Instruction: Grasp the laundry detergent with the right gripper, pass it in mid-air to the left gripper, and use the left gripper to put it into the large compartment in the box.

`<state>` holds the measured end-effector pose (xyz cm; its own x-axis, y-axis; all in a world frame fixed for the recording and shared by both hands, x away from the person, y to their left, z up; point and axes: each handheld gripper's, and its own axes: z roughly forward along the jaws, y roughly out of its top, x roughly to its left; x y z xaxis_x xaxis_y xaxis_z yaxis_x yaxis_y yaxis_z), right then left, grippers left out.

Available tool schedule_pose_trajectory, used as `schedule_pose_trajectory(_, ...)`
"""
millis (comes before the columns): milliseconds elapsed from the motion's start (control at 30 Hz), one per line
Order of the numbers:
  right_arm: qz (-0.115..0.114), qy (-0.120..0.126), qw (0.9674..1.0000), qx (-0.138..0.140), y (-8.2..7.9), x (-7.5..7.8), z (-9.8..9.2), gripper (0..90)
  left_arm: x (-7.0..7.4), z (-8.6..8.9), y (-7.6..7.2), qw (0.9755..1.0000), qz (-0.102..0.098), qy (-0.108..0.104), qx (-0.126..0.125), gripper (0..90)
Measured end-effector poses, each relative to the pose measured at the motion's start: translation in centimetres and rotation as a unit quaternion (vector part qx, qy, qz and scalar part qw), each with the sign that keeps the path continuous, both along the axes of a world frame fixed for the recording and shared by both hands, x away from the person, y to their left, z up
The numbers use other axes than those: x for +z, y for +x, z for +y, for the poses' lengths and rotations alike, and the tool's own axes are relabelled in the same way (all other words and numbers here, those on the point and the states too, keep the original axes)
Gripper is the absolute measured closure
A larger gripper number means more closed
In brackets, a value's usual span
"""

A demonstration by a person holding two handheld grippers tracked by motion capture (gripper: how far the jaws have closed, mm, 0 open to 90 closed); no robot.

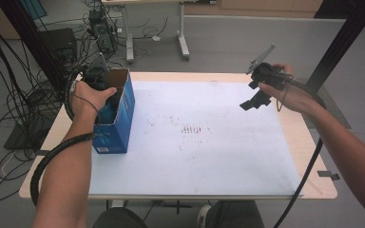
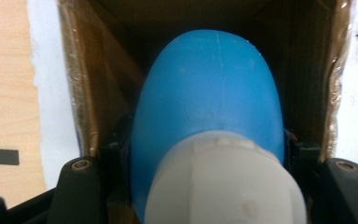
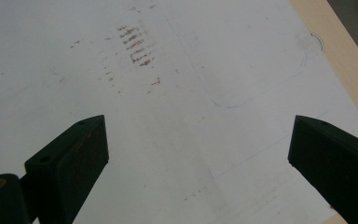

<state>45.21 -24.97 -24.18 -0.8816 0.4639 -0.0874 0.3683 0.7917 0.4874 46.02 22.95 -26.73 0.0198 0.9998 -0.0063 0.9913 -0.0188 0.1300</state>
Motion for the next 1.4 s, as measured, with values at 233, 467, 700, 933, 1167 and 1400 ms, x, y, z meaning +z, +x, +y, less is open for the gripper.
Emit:
schedule_pose_trajectory(233,0.000,0.001,1.0000,-0.004,0.09,0.04,-0.25,4.9,-0.46,0.16,-0.24,1.0000,0.001,-0.003,0.000,36.8)
schedule_pose_trajectory(467,-0.001,0.003,1.0000,-0.009,0.19,0.14,-0.61,4.9,-0.49,-0.03,-0.23,1.0000,0.001,0.001,-0.001,36.8)
schedule_pose_trajectory(700,-0.001,0.000,0.9999,-0.010,0.23,0.05,-0.77,5.0,-0.50,-0.02,-0.12,1.0000,0.003,0.001,-0.001,36.8)
schedule_pose_trajectory(933,-0.002,-0.003,0.9999,-0.011,0.30,0.28,-0.72,5.0,-0.53,0.04,-0.18,1.0000,0.000,-0.001,0.000,36.7)
schedule_pose_trajectory(1167,-0.005,-0.006,0.9999,-0.009,0.30,0.60,-0.51,5.0,-0.54,0.00,-0.19,1.0000,0.000,0.001,-0.001,36.7)
schedule_pose_trajectory(1400,-0.006,-0.006,0.9999,-0.010,0.29,0.70,-0.50,5.0,-0.55,-0.02,-0.20,1.0000,-0.001,0.001,-0.001,36.7)
